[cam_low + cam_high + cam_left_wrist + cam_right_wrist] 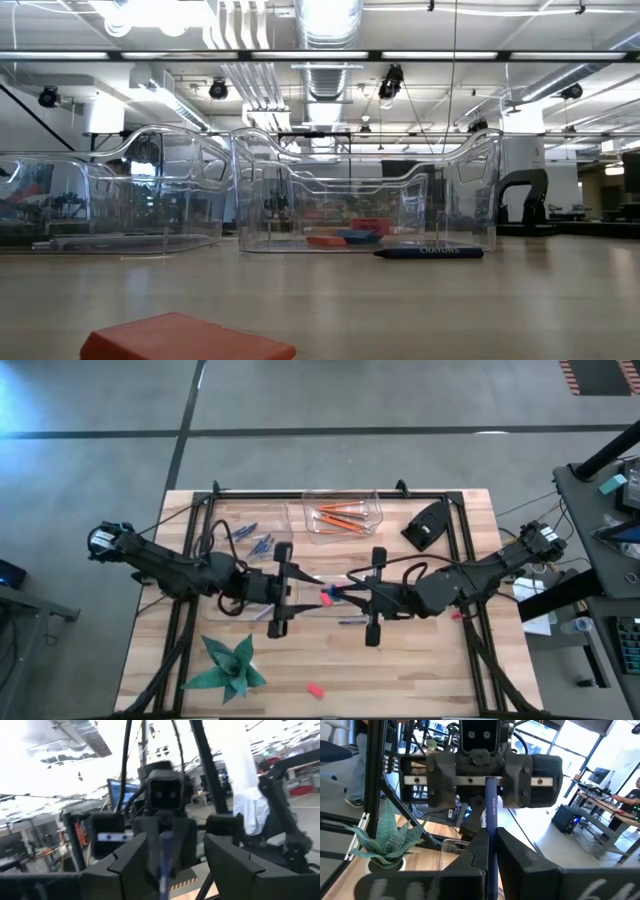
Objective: Sort crayons/erasers/pens/pencils in bins
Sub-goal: Put the blue crayon into the top left transparent bin
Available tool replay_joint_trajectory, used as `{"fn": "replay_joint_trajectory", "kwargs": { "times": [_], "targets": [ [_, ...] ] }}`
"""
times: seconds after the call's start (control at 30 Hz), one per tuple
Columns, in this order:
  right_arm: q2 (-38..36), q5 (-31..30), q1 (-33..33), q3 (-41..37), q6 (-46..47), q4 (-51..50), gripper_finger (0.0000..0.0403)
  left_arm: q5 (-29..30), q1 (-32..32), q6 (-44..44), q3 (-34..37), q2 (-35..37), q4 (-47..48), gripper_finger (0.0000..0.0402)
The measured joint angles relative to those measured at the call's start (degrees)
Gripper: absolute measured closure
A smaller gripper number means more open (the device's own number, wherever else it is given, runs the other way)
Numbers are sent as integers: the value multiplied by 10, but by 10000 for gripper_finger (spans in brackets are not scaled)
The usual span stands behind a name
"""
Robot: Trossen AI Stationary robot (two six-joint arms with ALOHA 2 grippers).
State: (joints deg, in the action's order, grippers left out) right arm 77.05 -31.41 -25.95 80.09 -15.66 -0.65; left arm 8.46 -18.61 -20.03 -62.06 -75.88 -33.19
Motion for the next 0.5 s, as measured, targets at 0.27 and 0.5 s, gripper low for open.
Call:
{"fn": "replay_joint_trajectory", "kwargs": {
  "times": [0.27,0.5],
  "targets": [
    [0,1,1,0,-8,2,390,8,4,1,0,-3,-1,217],
    [0,1,7,0,-10,6,390,8,13,1,0,-27,-27,217]
  ]
}}
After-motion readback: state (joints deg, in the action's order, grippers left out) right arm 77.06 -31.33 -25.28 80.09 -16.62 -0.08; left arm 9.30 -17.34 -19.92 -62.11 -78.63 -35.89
